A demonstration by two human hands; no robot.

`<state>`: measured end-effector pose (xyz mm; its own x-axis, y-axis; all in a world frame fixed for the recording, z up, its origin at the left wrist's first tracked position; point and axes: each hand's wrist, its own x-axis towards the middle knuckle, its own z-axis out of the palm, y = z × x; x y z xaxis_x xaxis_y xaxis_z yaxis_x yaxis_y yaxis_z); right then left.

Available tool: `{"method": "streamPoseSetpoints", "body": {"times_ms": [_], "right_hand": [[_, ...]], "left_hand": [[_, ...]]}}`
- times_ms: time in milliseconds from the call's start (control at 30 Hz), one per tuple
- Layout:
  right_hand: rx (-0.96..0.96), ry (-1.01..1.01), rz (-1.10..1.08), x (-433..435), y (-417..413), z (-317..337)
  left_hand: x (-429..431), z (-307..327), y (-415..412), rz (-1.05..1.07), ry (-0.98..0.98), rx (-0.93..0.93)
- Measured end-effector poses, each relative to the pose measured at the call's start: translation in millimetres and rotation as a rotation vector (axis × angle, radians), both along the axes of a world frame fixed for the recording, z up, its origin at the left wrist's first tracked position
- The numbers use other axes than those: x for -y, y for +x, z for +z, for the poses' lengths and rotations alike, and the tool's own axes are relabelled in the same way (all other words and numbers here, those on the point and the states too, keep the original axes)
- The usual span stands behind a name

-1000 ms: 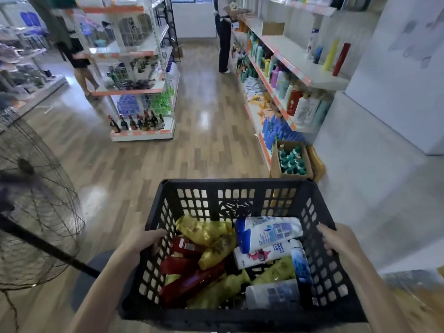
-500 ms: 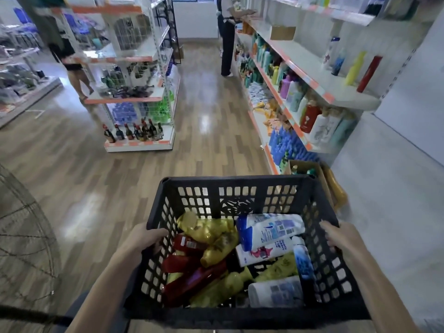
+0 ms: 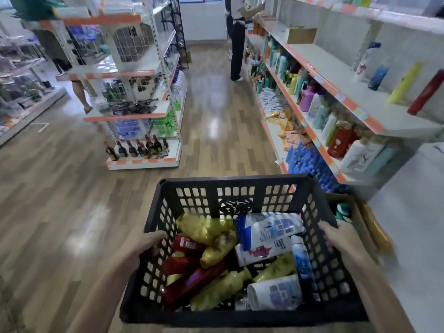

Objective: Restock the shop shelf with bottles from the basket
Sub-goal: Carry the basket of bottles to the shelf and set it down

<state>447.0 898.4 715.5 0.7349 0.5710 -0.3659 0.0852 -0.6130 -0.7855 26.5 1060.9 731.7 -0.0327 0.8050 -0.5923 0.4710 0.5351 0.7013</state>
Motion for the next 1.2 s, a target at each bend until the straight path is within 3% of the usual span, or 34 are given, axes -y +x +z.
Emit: {"method": "streamPoseSetpoints", "body": {"times_ms": [467, 800, 1200], "right_hand": [[-0.005, -0.104, -0.032, -288, 67, -29], [0.019, -0.057, -0.119, -476, 106, -10], [-0.018, -0.097, -0.118, -718, 186, -40]], "left_hand": [[-308, -13, 75, -0.032, 0.002, 0.095], [-516, -2, 126, -0.101, 0.019, 0.084], [-765, -16, 206, -0.126, 0.034, 0.022]]}}
